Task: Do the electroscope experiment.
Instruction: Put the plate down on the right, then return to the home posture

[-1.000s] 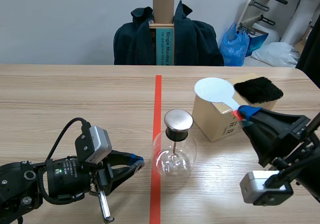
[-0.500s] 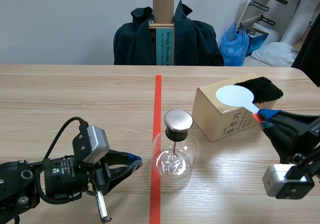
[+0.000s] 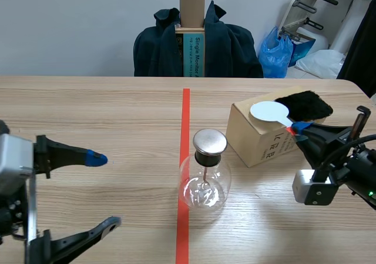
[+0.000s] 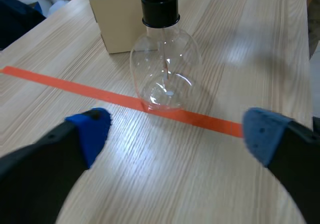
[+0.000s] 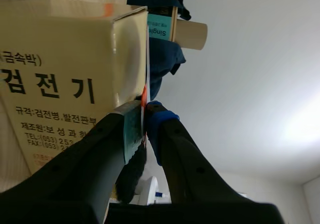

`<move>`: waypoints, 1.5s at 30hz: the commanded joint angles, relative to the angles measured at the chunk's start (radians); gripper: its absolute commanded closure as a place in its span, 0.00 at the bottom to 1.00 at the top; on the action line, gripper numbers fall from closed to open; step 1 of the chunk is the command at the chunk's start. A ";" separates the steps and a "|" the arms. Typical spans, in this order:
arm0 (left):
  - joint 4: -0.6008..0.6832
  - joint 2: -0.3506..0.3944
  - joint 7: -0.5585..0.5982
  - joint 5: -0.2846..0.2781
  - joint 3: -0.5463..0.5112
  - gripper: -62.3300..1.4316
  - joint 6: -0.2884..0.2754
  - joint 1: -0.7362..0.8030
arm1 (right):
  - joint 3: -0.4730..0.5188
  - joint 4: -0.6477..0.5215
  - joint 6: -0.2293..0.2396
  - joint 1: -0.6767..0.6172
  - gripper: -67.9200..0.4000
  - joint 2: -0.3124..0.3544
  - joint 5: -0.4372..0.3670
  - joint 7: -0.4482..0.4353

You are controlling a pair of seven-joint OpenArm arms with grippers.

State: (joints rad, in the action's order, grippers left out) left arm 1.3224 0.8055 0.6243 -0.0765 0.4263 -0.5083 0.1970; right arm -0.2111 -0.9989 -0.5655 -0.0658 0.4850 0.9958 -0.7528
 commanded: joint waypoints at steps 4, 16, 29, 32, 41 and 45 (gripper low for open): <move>0.068 0.029 0.014 -0.064 -0.106 0.00 -0.002 0.130 | -0.002 -0.012 0.017 0.013 0.98 0.011 -0.012 0.015; 0.192 0.028 0.011 -0.101 -0.297 0.00 -0.002 0.359 | -0.006 -0.011 0.016 0.011 0.37 0.008 -0.097 0.041; 0.202 0.024 0.006 -0.100 -0.307 0.00 -0.002 0.368 | -0.006 -0.012 0.107 -0.024 0.19 0.035 -0.624 0.004; 0.202 0.024 0.006 -0.100 -0.307 0.00 -0.002 0.368 | -0.006 -0.016 0.172 -0.068 0.20 0.076 -0.763 -0.037; 0.202 0.024 0.005 -0.100 -0.307 0.00 -0.002 0.368 | -0.006 -0.014 0.246 -0.142 0.20 0.107 -0.779 -0.016; 0.202 0.024 0.004 -0.100 -0.307 0.00 -0.002 0.368 | -0.006 -0.024 0.253 -0.173 0.20 0.124 -0.804 -0.079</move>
State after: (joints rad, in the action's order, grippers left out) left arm 1.5082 0.8341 0.6167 -0.1654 0.1219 -0.5083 0.5701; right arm -0.2184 -0.9962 -0.3092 -0.2321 0.5854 0.2176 -0.8143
